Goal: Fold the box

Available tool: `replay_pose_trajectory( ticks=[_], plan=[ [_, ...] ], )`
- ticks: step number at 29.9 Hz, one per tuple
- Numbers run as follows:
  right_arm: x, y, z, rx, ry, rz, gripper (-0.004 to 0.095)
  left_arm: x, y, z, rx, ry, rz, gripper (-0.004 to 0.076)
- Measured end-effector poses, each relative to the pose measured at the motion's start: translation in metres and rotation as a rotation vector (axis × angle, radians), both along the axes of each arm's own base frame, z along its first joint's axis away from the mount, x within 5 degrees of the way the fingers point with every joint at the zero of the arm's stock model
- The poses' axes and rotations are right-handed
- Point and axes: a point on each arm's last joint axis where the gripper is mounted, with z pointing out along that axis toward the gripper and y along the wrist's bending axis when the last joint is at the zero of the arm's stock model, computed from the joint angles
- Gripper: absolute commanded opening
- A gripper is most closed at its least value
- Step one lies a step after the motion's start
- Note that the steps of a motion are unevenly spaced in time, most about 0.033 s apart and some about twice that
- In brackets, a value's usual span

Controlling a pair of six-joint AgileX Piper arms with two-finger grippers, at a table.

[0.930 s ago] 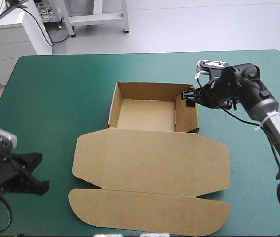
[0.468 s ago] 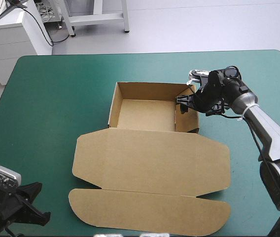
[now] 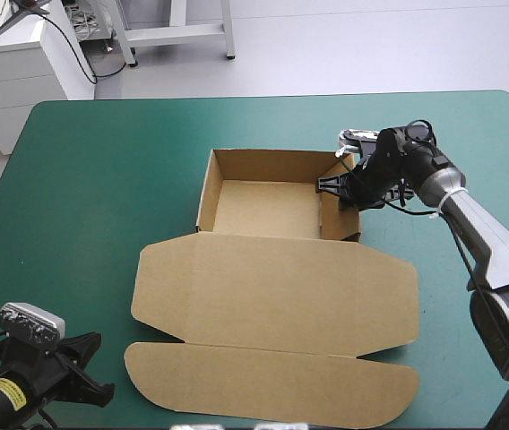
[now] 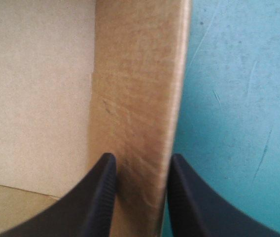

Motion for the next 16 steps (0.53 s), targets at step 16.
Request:
replay_pose_trajectory(
  ticks=[16],
  plan=[
    [0.006, 0.002, -0.008, -0.021, 0.035, 0.041, -0.0018, 0.001, -0.003, -0.005, -0.022, 0.009, -0.007, -0.0008]
  ],
)
